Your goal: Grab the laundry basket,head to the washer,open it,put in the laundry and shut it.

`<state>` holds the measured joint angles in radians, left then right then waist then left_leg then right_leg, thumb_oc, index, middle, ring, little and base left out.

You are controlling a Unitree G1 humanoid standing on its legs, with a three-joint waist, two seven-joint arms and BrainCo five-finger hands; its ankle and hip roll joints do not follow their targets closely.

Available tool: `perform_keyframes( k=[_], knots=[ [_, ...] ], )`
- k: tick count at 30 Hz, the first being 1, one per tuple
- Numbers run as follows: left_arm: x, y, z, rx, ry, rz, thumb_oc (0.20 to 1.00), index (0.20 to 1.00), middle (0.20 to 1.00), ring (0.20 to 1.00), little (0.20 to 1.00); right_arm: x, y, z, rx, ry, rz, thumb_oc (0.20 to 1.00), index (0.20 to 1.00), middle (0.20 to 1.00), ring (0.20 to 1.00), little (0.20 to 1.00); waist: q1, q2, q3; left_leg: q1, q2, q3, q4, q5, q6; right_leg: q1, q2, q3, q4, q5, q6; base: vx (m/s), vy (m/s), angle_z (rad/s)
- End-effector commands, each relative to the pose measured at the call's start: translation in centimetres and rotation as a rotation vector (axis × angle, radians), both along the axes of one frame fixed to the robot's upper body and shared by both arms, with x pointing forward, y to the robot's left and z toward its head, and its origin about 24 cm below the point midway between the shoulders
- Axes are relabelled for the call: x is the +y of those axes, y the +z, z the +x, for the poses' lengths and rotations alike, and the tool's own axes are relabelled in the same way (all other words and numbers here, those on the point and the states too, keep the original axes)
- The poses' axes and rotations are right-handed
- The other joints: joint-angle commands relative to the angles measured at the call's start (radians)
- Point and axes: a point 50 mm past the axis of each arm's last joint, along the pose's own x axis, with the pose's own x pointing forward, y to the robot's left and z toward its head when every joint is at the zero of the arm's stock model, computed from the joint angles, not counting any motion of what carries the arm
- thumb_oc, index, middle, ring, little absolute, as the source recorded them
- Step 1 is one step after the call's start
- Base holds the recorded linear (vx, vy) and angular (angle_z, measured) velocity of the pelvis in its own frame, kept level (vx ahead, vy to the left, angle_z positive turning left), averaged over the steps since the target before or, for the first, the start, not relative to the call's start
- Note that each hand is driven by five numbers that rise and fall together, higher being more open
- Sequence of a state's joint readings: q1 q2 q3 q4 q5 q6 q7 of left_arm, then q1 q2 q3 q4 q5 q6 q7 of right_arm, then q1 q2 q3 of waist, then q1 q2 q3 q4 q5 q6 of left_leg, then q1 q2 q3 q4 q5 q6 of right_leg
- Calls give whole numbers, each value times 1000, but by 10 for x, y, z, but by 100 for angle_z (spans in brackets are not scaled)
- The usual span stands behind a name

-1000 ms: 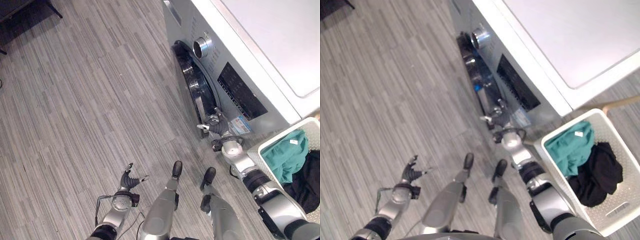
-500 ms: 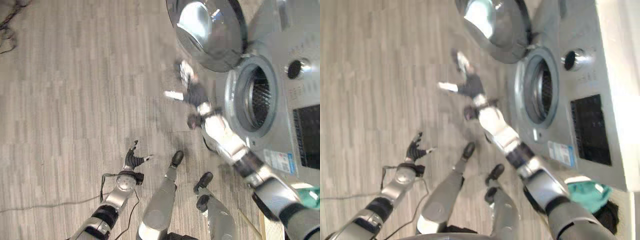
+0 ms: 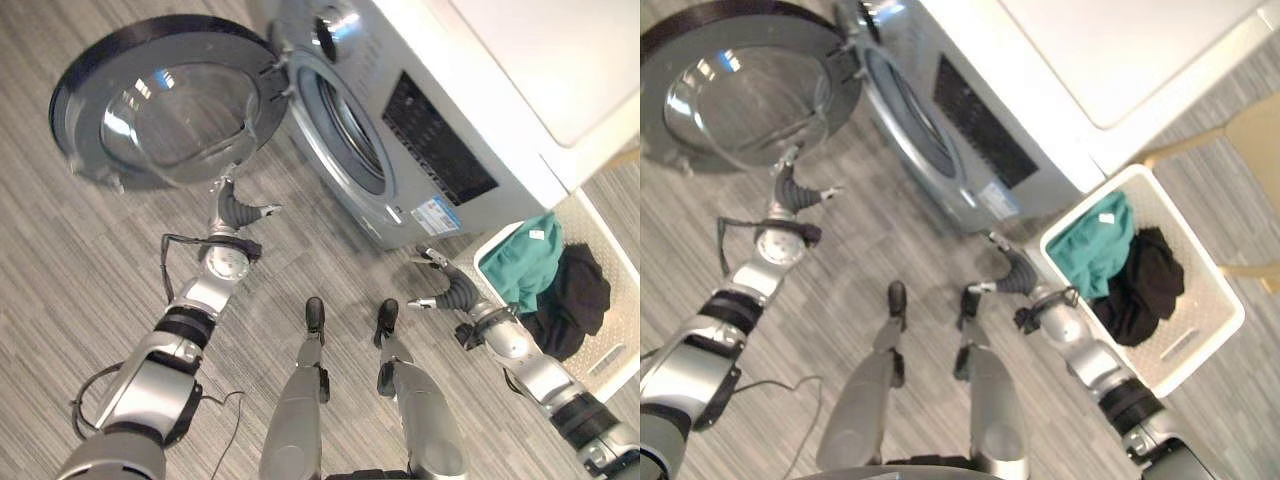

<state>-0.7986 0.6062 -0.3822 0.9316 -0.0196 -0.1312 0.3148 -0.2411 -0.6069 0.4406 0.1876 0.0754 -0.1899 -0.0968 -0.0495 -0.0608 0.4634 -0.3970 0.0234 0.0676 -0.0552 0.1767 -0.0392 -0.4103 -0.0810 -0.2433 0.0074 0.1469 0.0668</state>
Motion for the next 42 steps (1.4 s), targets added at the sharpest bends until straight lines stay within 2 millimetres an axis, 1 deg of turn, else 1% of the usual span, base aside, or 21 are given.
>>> perform_keyframes(
  k=[1,6,12,15,19,22,23,25,26,27,28,29,30,31,32,33,37,39,40,41,42],
  knots=[
    [36,13,-7,-22,123,66,1000,1000,1000,1000,1000,7,32,5,-170,54,25,1000,1000,1000,1000,1000,14,-38,-3,18,-20,-19,102,-145,1,-8,-61,-10,8,-21,90,4,32,-35],
    [89,3,-32,60,319,88,1000,1000,1000,1000,1000,-5,33,0,-179,0,64,1000,1000,1000,1000,1000,-2,-43,8,18,-16,3,101,-146,3,-21,-54,7,2,-8,93,13,28,-16],
    [116,-14,-54,111,434,50,1000,1000,1000,1000,1000,-10,39,-5,-202,-14,100,1000,1000,1000,1000,1000,-1,-47,15,10,-18,-4,109,-149,5,-23,-51,10,1,-11,87,16,5,-7],
    [128,-9,-63,90,469,55,1000,1000,1000,1000,1000,-14,39,-7,-201,-29,127,1000,1000,1000,1000,1000,5,-44,13,10,-21,-15,113,-152,4,-16,-53,5,-3,-10,86,4,3,-1],
    [130,-3,-65,64,469,73,1000,1000,1000,1000,1000,-13,42,-7,-216,-33,140,1000,1000,1000,1000,1000,10,-41,4,14,-23,-20,114,-156,3,-5,-57,1,-9,-10,86,11,-12,7],
    [119,-7,-63,32,422,77,1000,1000,1000,1000,1000,-11,41,-6,-222,-43,149,1000,1000,1000,1000,1000,18,-37,-7,24,-26,-22,117,-162,3,9,-58,2,-11,-11,87,19,1,17],
    [98,-24,-61,31,350,39,1000,1000,1000,1000,1000,-8,41,-6,-228,-48,164,1000,1000,1000,1000,1000,25,-34,-24,41,-27,-20,117,-171,4,28,-59,7,-12,-18,85,44,21,9],
    [72,-52,-65,59,277,-30,1000,1000,1000,1000,1000,-6,41,-6,-238,-61,169,1000,1000,1000,1000,1000,28,-34,-43,69,-27,-14,118,-185,7,52,-60,14,-11,-27,84,52,38,8],
    [63,-66,-69,84,258,-64,1000,1000,1000,1000,1000,-6,40,-7,-235,-65,165,1000,1000,1000,1000,1000,30,-32,-51,84,-28,-12,119,-194,10,65,-60,19,-9,-31,82,29,32,1],
    [63,-66,-69,84,258,-64,1000,1000,1000,1000,1000,-6,40,-7,-235,-65,165,1000,1000,1000,1000,1000,30,-32,-51,84,-28,-12,119,-194,10,65,-60,19,-9,-31,82,44,40,-6],
    [49,-83,-73,120,225,-96,1000,1000,1000,1000,1000,-5,40,-7,-240,-70,164,1000,1000,1000,1000,1000,30,-32,-63,108,-27,-5,116,-203,12,79,-59,28,-7,-38,81,68,84,-23],
    [27,-111,-83,197,175,-157,1000,1000,1000,1000,1000,-6,41,-9,-249,-84,163,1000,1000,1000,1000,1000,24,-31,-83,145,-33,10,111,-214,20,103,-62,42,-2,-43,80,103,118,-27],
    [18,-124,-90,236,154,-179,1000,1000,1000,1000,1000,-8,40,-10,-250,-96,154,1000,1000,1000,1000,1000,21,-27,-92,168,-32,20,110,-226,22,118,-60,50,3,-51,80,95,135,-32],
    [11,-135,-96,273,134,-198,1000,1000,1000,1000,1000,-10,39,-11,-248,-111,151,1000,1000,1000,1000,1000,17,-26,-102,189,-36,31,105,-229,27,128,-60,59,6,-52,81,52,72,-34],
    [11,-135,-96,273,134,-198,1000,1000,1000,1000,1000,-10,39,-11,-248,-111,151,1000,1000,1000,1000,1000,17,-26,-102,189,-36,31,105,-229,27,127,-61,59,6,-51,81,60,105,-39],
    [-3,-153,-110,332,108,-249,1000,1000,1000,1000,1000,-15,37,-12,-250,-146,133,1000,1000,1000,1000,1000,8,-15,-114,230,-38,52,103,-246,34,147,-57,79,17,-61,82,65,102,-36],
    [-21,-187,-141,474,75,-307,1000,1000,1000,1000,1000,-24,26,-18,-223,-213,87,1000,1000,1000,1000,1000,-7,5,-141,306,-40,105,83,-256,50,164,-46,111,53,-71,84,67,99,-42],
    [-24,-201,-158,541,69,-323,1000,1000,1000,1000,1000,-27,21,-19,-214,-241,46,1000,1000,1000,1000,1000,-4,14,-148,350,-32,149,59,-261,50,165,-43,77,73,-71,91,54,29,-65],
    [-23,-211,-171,595,83,-337,1000,1000,1000,1000,1000,-30,15,-19,-205,-258,-13,1000,1000,1000,1000,1000,7,20,-163,382,-19,199,38,-262,41,168,-64,-47,90,-69,95,47,-22,-61],
    [-23,-211,-171,595,83,-337,1000,1000,1000,1000,1000,-30,15,-19,-205,-258,-13,1000,1000,1000,1000,1000,6,20,-163,383,-19,198,37,-262,41,169,-64,-48,90,-69,95,175,-84,-149],
    [-24,-219,-180,649,80,-339,1000,1000,1000,1000,1000,-33,7,-23,-179,-274,-49,1000,1000,1000,1000,1000,4,35,-186,415,-1,216,28,-280,31,177,-71,-127,119,-104,102,147,-52,-155]
  ],
)
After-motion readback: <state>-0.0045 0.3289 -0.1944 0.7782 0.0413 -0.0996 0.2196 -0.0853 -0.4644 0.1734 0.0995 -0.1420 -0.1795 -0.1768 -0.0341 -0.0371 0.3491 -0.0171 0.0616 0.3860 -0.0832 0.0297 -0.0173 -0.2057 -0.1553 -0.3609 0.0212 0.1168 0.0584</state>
